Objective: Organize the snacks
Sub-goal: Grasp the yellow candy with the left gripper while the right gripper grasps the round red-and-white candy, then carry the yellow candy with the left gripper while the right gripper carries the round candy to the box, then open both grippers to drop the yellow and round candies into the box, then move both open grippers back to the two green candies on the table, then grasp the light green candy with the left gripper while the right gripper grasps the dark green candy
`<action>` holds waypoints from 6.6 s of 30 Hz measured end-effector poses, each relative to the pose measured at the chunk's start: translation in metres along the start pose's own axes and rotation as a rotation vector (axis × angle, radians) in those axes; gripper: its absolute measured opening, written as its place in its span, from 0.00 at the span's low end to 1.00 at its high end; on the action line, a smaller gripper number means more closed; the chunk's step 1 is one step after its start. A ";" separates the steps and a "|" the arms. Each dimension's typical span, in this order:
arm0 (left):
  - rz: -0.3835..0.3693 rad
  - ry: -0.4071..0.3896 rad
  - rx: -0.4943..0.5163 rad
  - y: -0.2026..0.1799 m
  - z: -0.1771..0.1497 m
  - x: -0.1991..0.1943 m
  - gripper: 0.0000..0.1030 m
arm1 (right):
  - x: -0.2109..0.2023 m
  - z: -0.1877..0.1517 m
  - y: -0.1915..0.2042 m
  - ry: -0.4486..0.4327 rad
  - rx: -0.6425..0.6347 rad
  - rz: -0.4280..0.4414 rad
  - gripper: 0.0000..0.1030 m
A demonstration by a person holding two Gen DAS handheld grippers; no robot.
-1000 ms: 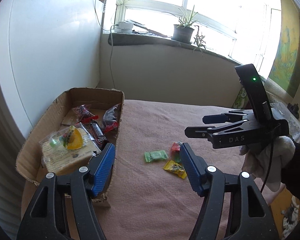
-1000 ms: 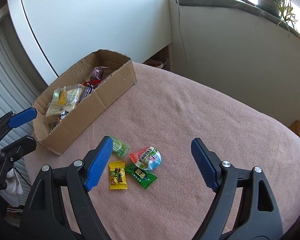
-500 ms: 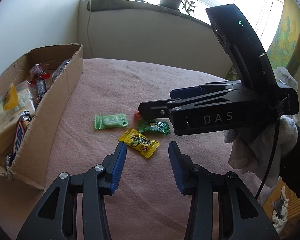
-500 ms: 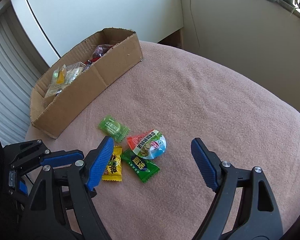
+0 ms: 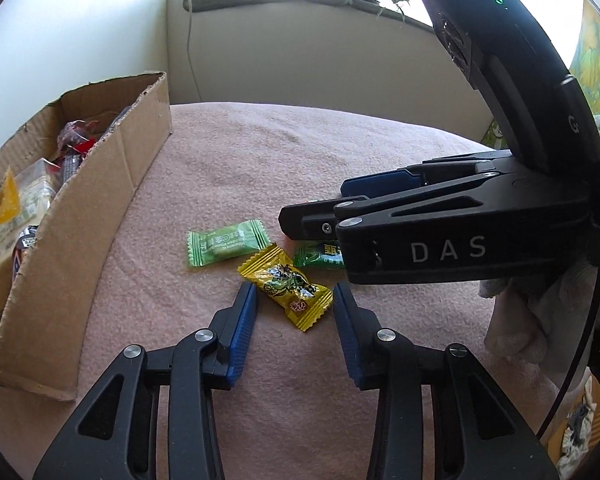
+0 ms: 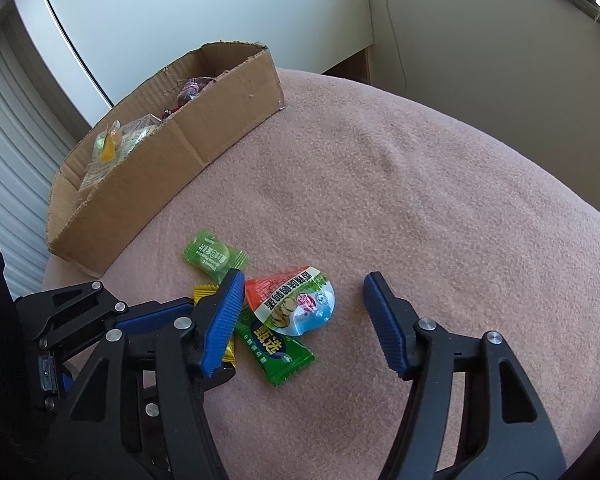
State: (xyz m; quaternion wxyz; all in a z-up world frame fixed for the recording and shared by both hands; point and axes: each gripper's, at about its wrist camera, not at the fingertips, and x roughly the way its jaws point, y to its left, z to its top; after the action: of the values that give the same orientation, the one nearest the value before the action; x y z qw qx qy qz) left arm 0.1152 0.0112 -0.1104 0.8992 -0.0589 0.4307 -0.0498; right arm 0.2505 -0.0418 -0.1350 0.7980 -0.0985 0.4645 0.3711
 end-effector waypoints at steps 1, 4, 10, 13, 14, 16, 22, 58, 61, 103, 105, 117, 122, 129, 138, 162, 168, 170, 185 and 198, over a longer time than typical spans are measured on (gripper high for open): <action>0.000 0.001 -0.001 0.001 0.001 0.000 0.32 | 0.000 0.001 0.000 0.000 0.000 0.001 0.61; 0.000 0.003 -0.009 0.006 0.002 -0.001 0.23 | 0.000 0.001 0.001 0.001 -0.011 -0.005 0.59; -0.012 0.007 -0.005 0.012 0.006 -0.001 0.21 | -0.001 0.000 0.002 0.002 -0.019 0.005 0.51; -0.014 0.012 0.003 0.011 0.006 -0.001 0.22 | -0.001 -0.001 0.008 0.005 -0.047 -0.014 0.51; -0.019 0.013 0.004 0.010 0.006 -0.001 0.26 | -0.001 -0.001 0.009 0.006 -0.053 -0.017 0.51; -0.015 0.015 0.017 0.007 0.008 0.001 0.34 | -0.001 -0.002 0.009 0.009 -0.058 -0.018 0.51; 0.016 0.009 0.043 0.001 0.011 0.007 0.37 | -0.001 -0.001 0.010 0.007 -0.075 -0.032 0.46; 0.026 -0.202 -0.020 0.043 0.024 -0.079 0.24 | -0.074 0.019 0.039 -0.185 -0.059 -0.100 0.42; 0.028 -0.221 -0.027 0.051 0.022 -0.090 0.24 | -0.078 0.026 0.051 -0.207 -0.063 -0.092 0.42; 0.129 -0.285 -0.136 0.165 0.041 -0.102 0.25 | 0.008 0.138 0.144 -0.172 -0.124 0.002 0.42; 0.130 -0.284 -0.138 0.166 0.042 -0.102 0.25 | 0.010 0.139 0.144 -0.168 -0.122 0.005 0.43; 0.144 -0.295 -0.135 0.165 0.039 -0.106 0.54 | 0.008 0.140 0.142 -0.187 -0.099 -0.008 0.66; 0.159 -0.294 -0.121 0.160 0.038 -0.106 0.68 | 0.001 0.139 0.139 -0.213 -0.083 -0.027 0.81; 0.176 -0.283 -0.122 0.158 0.039 -0.106 0.69 | -0.006 0.138 0.136 -0.229 -0.077 -0.053 0.89; 0.195 -0.280 -0.126 0.152 0.038 -0.109 0.74 | -0.019 0.131 0.132 -0.238 -0.078 -0.071 0.89; 0.060 -0.262 -0.010 0.087 0.039 -0.097 0.64 | -0.060 0.017 0.048 -0.150 -0.078 -0.100 0.89; -0.042 -0.208 0.009 0.061 0.041 -0.078 0.48 | -0.050 -0.011 0.044 -0.093 -0.150 -0.098 0.79; -0.070 -0.183 0.017 0.053 0.043 -0.069 0.44 | -0.044 -0.018 0.042 -0.067 -0.160 -0.083 0.71; -0.068 -0.034 -0.030 0.034 0.047 0.001 0.38 | -0.023 -0.029 0.029 -0.047 -0.169 -0.025 0.54; -0.043 0.024 -0.060 0.035 0.046 0.033 0.38 | -0.014 -0.030 0.031 -0.029 -0.197 -0.032 0.46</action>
State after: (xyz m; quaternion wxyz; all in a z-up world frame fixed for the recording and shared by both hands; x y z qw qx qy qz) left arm 0.1728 0.0443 -0.1120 0.8906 -0.0945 0.4411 -0.0568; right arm 0.2049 -0.0419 -0.1348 0.7968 -0.1786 0.4126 0.4037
